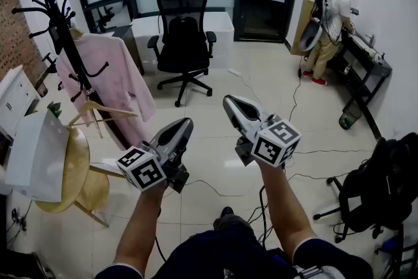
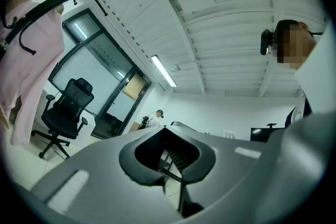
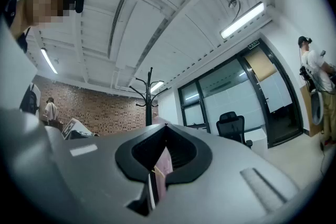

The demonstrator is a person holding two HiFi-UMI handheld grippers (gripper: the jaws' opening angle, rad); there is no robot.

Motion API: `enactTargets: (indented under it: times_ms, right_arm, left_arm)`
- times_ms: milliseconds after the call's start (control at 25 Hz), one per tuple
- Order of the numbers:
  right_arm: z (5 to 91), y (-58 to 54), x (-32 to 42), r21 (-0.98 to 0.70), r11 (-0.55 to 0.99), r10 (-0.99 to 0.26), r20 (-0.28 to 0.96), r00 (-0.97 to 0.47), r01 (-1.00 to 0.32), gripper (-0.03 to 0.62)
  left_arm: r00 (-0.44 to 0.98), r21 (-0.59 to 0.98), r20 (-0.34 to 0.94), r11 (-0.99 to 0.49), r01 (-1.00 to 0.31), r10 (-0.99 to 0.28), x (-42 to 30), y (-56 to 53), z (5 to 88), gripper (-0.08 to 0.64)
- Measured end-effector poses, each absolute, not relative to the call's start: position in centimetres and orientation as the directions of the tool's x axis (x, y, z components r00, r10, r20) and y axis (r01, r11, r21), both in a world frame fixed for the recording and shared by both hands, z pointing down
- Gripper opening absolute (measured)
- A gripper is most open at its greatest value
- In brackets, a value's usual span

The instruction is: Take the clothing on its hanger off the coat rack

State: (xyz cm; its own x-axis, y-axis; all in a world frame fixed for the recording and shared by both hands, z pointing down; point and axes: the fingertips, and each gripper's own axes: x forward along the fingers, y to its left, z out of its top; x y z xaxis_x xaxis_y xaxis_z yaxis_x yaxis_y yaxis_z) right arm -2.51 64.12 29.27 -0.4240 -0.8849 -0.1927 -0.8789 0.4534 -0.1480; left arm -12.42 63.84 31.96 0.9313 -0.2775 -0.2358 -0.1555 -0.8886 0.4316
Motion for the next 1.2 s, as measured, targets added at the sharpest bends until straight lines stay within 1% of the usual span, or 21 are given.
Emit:
enactTargets:
  times_ms: [320, 640, 840, 1000, 1200]
  right_arm:
    - [29.9, 60.3, 1.4, -0.144, 0.471, -0.877, -0.186, -0.443, -0.871, 0.000]
    - [28.5, 55.9, 6.5, -0.139, 0.491, -0.862, -0.222, -0.456, -0.860, 0.002]
    - [28.7, 53.7, 9.1, -0.126, 0.504, -0.856, -0.204, -0.475, -0.854, 0.002]
    - [28.6, 51.6, 11.4, -0.128, 0.504, -0.856, -0.204, -0.475, -0.854, 0.001]
    - [29.2, 48.3, 13.7, -0.136, 0.489, -0.865, -0.205, -0.458, -0.862, 0.002]
  left_arm:
    - [0.929, 0.435, -0.236, -0.886, -0.162, -0.286, -7.9, 59.8, 32.2, 0.012]
    - [0.925, 0.422, -0.235, -0.889, -0.178, -0.297, -2.5, 55.4, 31.7, 0.012]
    - [0.917, 0.424, -0.240, -0.884, -0.196, -0.318, 0.0, 53.0, 31.2, 0.012]
    - [0.916, 0.425, -0.231, -0.881, -0.209, -0.329, 1.7, 50.8, 31.2, 0.012]
    - [0.925, 0.434, -0.215, -0.879, -0.196, -0.313, 4.4, 47.0, 32.2, 0.012]
